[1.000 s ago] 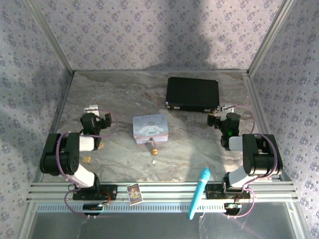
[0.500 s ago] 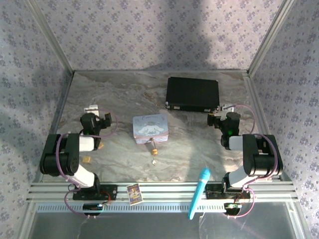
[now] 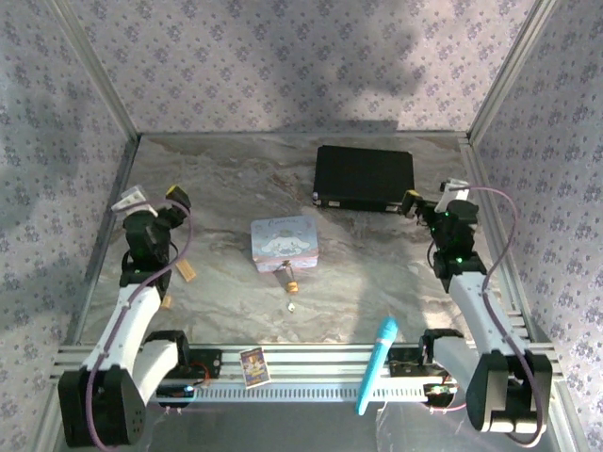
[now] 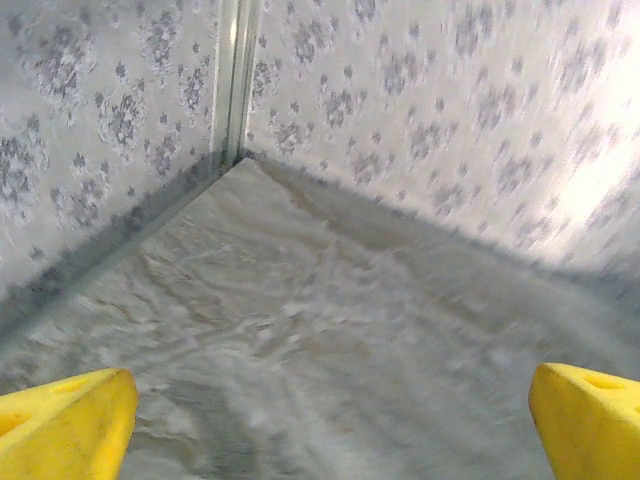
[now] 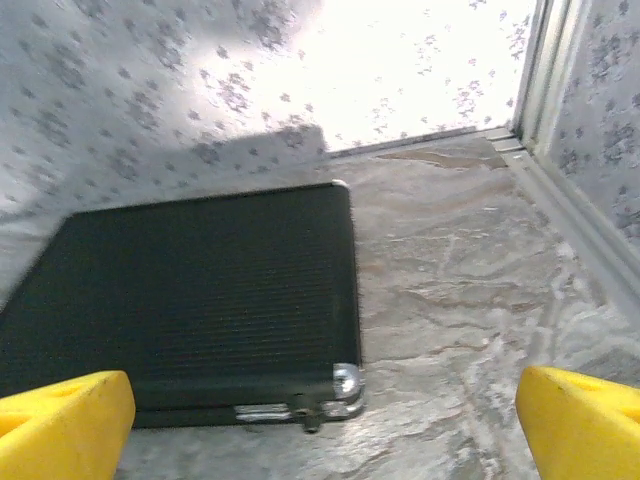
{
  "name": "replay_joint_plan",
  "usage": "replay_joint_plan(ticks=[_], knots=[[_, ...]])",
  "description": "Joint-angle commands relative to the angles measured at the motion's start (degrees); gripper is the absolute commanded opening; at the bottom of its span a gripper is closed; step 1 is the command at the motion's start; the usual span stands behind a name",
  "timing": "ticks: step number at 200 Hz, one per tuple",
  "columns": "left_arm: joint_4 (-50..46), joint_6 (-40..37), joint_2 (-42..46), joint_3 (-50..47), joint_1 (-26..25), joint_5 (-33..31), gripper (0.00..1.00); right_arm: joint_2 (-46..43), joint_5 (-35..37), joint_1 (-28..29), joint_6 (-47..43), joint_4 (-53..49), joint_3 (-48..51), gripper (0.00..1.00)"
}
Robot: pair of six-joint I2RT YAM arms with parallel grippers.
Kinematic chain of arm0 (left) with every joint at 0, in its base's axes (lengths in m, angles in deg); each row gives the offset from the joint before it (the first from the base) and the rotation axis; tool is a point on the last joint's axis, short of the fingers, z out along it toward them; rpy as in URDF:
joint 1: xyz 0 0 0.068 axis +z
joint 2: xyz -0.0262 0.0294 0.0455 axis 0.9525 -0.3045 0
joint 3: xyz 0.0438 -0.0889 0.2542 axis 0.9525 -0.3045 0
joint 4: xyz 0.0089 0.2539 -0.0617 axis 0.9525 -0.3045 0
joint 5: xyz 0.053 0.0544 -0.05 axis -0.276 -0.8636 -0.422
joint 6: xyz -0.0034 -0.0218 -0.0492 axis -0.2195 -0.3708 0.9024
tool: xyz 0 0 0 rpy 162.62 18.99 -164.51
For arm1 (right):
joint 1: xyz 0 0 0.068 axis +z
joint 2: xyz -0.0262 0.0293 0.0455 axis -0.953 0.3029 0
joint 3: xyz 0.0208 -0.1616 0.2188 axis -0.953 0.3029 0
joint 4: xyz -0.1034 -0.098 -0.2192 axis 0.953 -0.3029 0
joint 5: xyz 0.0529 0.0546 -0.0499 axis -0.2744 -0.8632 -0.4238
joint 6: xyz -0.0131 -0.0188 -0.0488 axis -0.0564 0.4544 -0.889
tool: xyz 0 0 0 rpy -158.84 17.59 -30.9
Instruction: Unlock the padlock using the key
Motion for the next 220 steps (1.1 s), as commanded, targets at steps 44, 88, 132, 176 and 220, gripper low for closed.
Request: replay_joint_plan(ticks=[44, 88, 132, 176, 220], knots=[[-31.37, 14.66, 0.26, 8.87, -10.06, 21.41, 1.0, -5.63, -7.45, 12.84, 13.55, -25.25, -3.02, 0.95], [-34.89, 18.68, 1.06, 6.92, -24.58, 21.07, 1.0, -4.09, 1.34, 33.7, 20.88, -23.96, -0.19, 0.87], [-33.23, 24.18, 2.88, 1.37, -33.11, 17.76, 0.99, 6.64, 9.41, 51.24, 28.01, -22.02, -2.01, 0.73], [-31.7, 26.51, 3.64, -1.23, -37.38, 18.29, 0.95, 23.21, 14.18, 66.21, 33.15, -16.57, -7.24, 0.51], [-29.68, 26.18, 3.57, -2.37, -37.95, 21.45, 0.89, 36.58, 12.0, 71.42, 34.63, -13.74, -15.36, 0.45]])
